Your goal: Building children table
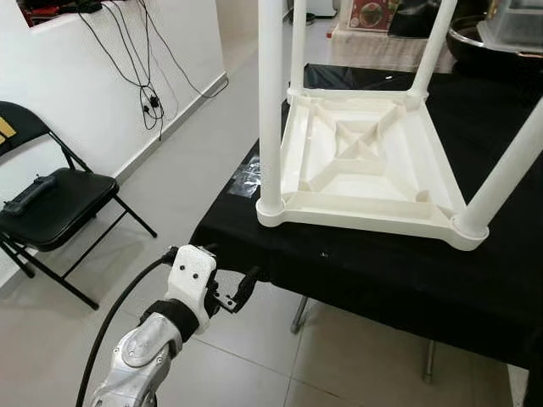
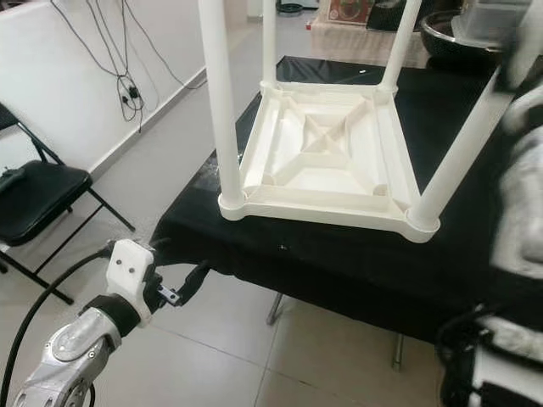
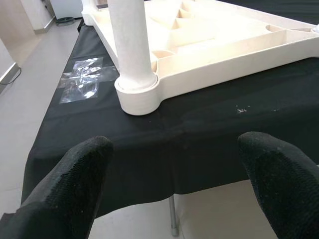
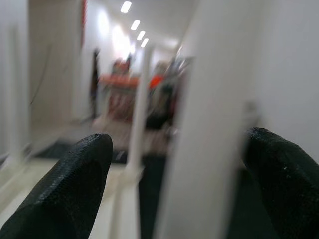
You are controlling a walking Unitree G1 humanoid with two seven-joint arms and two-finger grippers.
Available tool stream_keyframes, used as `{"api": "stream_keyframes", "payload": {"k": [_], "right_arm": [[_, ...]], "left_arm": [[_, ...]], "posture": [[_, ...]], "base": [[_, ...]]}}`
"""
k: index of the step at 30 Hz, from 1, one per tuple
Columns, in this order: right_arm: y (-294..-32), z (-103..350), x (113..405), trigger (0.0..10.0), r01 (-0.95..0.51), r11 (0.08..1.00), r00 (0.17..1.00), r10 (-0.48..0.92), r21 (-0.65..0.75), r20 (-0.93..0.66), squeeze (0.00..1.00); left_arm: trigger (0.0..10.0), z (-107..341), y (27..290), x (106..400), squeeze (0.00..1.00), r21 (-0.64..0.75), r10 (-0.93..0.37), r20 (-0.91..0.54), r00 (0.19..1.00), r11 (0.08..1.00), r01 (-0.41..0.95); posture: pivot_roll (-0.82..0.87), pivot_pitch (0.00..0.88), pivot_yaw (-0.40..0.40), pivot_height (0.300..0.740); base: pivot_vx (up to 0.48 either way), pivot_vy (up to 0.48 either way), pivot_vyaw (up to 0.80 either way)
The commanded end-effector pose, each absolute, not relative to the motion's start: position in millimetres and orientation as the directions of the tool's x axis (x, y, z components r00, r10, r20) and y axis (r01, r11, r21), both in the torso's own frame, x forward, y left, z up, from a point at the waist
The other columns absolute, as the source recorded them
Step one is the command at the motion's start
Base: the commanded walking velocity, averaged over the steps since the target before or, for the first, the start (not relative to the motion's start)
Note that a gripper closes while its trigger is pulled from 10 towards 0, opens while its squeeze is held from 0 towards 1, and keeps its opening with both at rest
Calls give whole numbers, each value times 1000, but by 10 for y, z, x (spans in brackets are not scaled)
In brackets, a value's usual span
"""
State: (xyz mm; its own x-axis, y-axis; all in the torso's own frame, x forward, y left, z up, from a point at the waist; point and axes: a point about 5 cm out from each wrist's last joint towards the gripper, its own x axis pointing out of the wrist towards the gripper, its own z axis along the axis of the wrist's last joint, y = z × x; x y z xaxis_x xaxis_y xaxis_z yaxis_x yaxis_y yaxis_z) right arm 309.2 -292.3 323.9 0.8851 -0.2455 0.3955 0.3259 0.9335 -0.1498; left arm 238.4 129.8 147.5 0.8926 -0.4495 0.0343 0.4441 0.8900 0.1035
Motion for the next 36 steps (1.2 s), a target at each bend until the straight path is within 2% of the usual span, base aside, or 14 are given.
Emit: {"api": "stream_keyframes", "payload": {"k": [1,2,5,6,7,8,13,19,24,30,36], "right_arm": [[-2796,3153,3146,10000,225,960,926,-157,-168,343,0],[-2796,3153,3146,10000,225,960,926,-157,-168,343,0],[-2623,3054,3182,10000,60,985,957,-11,-163,289,0],[-2623,3054,3182,10000,60,985,957,-11,-163,289,0],[-2478,3036,3148,10000,-90,980,952,137,-176,275,0],[-2478,3036,3148,10000,-90,980,952,137,-176,275,0],[-2109,2970,2938,10000,-408,869,858,470,-280,207,0],[-2064,2902,2920,10000,-434,861,858,484,-264,169,0],[-2096,2884,2995,10000,-330,915,908,375,-232,186,0],[-2155,2949,3006,10000,-255,945,930,298,-206,217,0],[-2336,3335,2931,10000,-98,974,934,160,-203,320,0]], "left_arm": [[10000,1458,1312,2365,0,106,-445,19,895,891,441],[10000,1458,1312,2365,0,106,-445,19,895,891,441],[10000,1455,1324,2359,0,108,-441,17,897,893,437],[10000,1455,1324,2359,0,108,-441,17,897,893,437],[10000,1449,1320,2358,0,107,-439,16,898,894,435],[10000,1449,1320,2358,0,107,-439,16,898,894,435],[10000,1442,1295,2364,0,104,-444,17,896,892,440],[10000,1442,1292,2373,0,105,-446,19,895,891,441],[10000,1445,1287,2378,0,105,-446,20,895,891,441],[10000,1443,1280,2374,0,102,-445,20,895,892,441],[10000,1434,1271,2376,0,98,-449,18,894,890,445]], "posture": [[-21,104,-2,740],[-21,104,-2,740],[-27,101,-6,740],[-27,101,-6,740],[-30,101,-6,740],[-30,101,-6,740],[-36,97,-5,740],[-38,92,-2,740],[-40,96,-2,740],[-42,98,-3,740],[-54,98,0,740]], "base": [[0,0,0],[0,0,0],[0,0,0],[0,0,0],[0,0,0],[0,0,0],[0,0,0],[0,0,0],[0,0,0],[0,0,0],[0,0,0]]}}
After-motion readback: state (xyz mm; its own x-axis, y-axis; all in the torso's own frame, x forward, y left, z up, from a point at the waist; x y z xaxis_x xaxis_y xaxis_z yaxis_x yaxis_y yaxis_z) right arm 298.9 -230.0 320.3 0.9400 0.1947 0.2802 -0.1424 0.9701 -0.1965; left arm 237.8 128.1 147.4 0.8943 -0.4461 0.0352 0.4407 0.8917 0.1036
